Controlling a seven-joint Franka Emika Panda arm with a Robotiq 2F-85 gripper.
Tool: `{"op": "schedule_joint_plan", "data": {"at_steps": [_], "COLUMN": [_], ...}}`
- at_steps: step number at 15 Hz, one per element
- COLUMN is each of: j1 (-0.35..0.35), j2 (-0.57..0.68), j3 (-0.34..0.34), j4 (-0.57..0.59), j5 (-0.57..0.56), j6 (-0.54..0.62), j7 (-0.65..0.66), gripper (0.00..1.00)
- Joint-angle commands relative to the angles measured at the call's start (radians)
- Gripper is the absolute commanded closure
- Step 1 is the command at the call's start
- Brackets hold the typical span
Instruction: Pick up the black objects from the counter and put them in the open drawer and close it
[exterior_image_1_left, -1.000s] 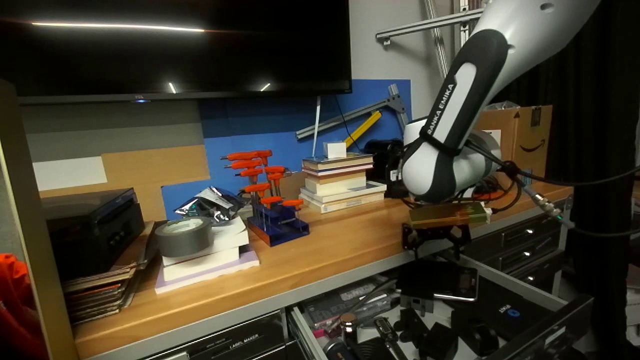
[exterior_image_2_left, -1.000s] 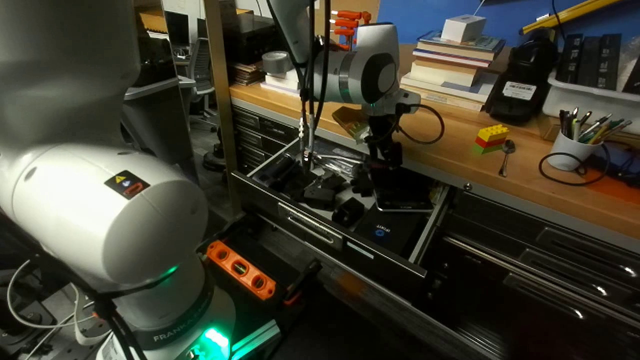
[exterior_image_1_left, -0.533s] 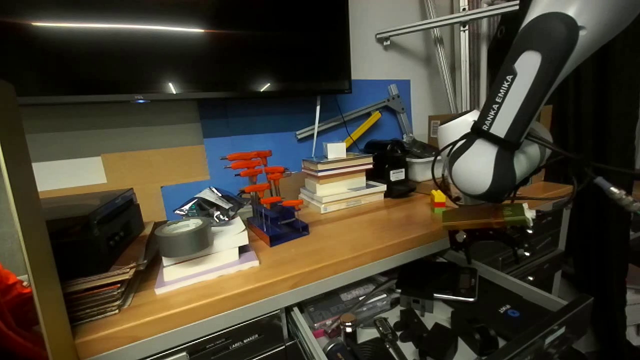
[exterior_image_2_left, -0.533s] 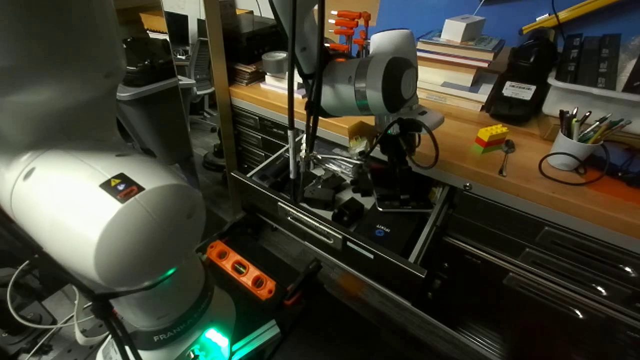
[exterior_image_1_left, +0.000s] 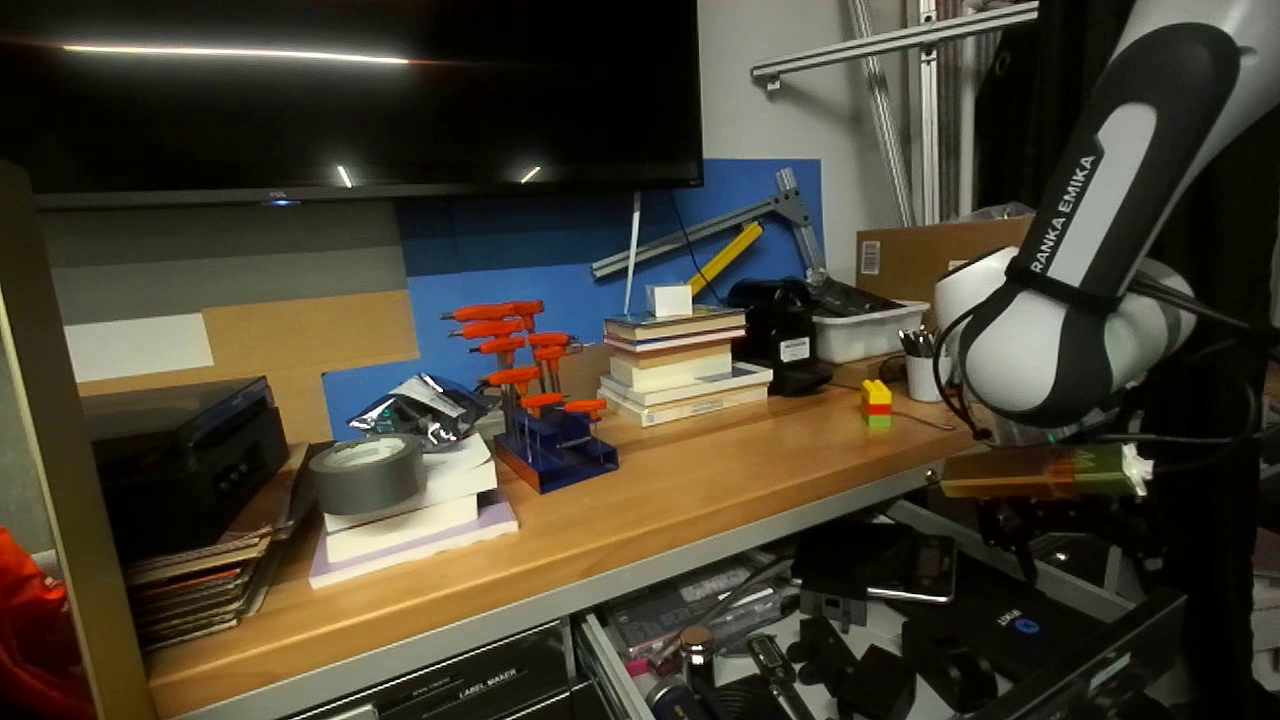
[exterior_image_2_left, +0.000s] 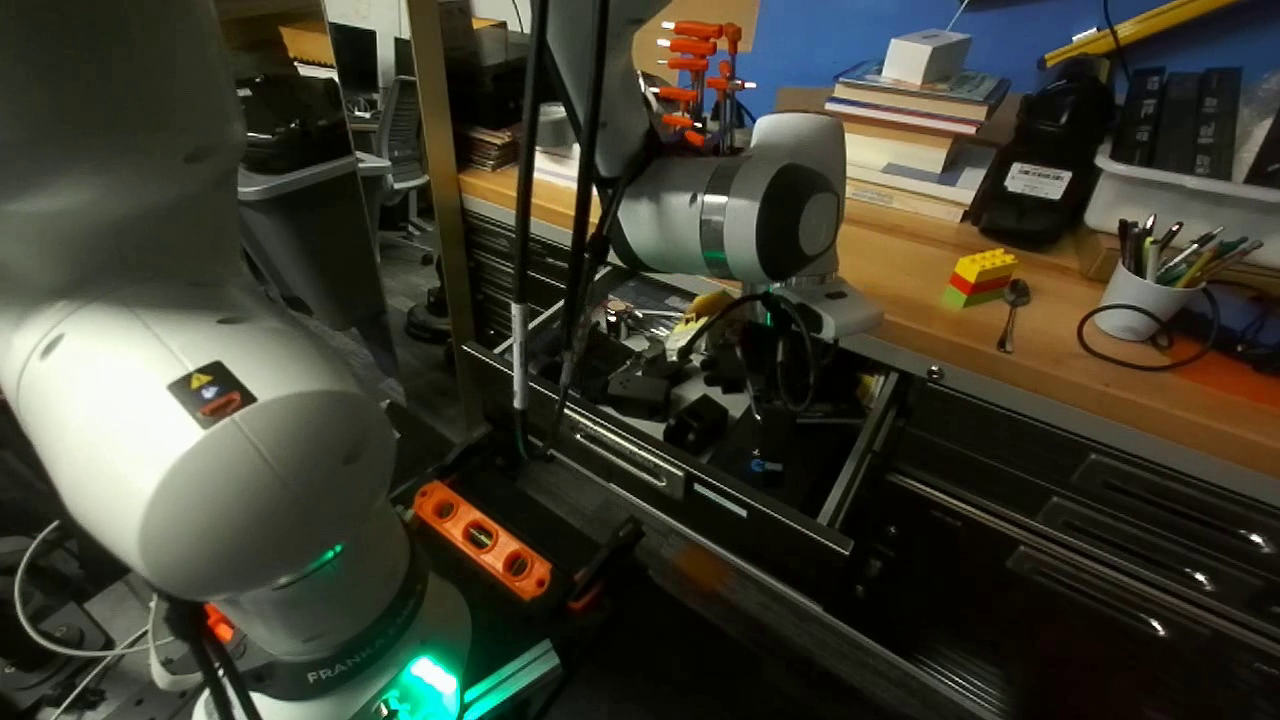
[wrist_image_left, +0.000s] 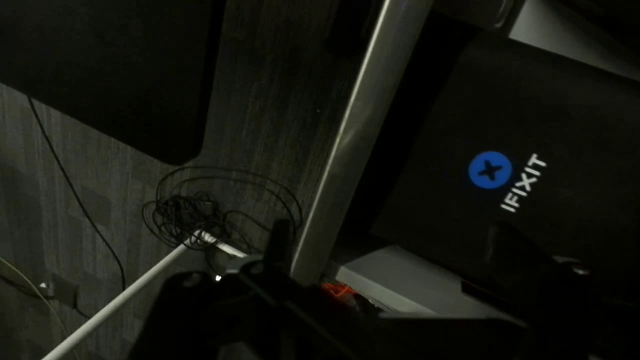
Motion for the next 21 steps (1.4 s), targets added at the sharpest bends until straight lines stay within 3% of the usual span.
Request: {"op": "schedule_joint_plan", "data": {"at_steps": [1, 4, 10, 16, 21], "j1": [-0.065, -0.099, -0.153, -0.196, -0.211], "j2": [-0.022, -0.003, 0.044, 0.102, 0.169], "j3": [0.043, 0.072, 0.154, 0.285, 0.397], "j4": [-0.062, -0.093, -0.116, -0.036, 0.06], "j5": [0.077, 0.19, 0.535, 0.944, 1.192], "j6": [0.02, 0.058, 0.141, 0.196, 0.271], "j7": [-0.012, -0.053, -0.26, -0.563, -0.788], "gripper": [0.0, 0.0, 0.0, 0.0, 0.0]}}
